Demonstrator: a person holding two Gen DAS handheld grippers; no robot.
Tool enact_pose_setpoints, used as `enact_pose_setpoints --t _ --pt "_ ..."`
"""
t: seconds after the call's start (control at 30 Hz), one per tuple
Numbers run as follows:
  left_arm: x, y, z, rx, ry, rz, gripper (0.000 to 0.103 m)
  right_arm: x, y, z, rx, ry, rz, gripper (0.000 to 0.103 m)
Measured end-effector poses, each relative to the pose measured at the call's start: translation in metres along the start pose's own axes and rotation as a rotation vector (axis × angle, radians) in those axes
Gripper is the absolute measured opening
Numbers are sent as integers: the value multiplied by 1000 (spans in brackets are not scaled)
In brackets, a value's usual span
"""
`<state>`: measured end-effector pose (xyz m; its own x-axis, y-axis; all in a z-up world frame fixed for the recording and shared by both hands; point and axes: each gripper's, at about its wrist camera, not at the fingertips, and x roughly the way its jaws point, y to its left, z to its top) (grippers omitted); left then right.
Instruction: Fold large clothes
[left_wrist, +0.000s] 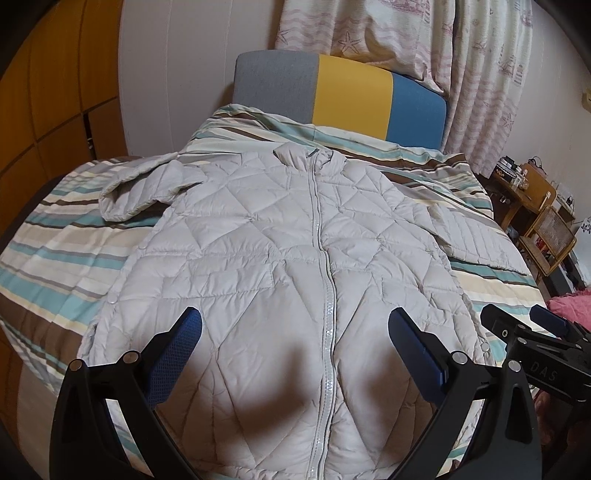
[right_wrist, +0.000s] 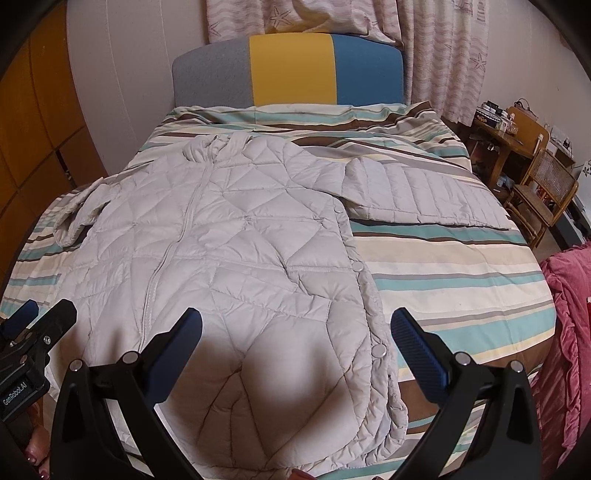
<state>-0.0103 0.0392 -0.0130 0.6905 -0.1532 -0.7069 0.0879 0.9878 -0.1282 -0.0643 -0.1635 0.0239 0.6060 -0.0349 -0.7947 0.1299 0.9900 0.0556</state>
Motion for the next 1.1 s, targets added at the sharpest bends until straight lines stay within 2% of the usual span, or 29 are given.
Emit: enact_pose_setpoints --t 0.4,0.73,0.83,0.97,1.03,1.1 --pt "10 10 1 -9 26 -9 100 10 12 6 -28 20 -15 101" --pt "33 14 6 5 78 -16 100 28 11 13 -19 40 -31 101" --pt "49 16 9 15 118 -31 100 41 2 19 8 27 -31 101" --pt "73 23 14 19 146 -38 100 59 -20 27 43 -40 -52 101" --pt "90 28 18 21 176 -23 100 77 -39 33 63 -71 22 101" --pt "104 34 22 23 192 -29 100 94 -58 36 104 -45 47 101"
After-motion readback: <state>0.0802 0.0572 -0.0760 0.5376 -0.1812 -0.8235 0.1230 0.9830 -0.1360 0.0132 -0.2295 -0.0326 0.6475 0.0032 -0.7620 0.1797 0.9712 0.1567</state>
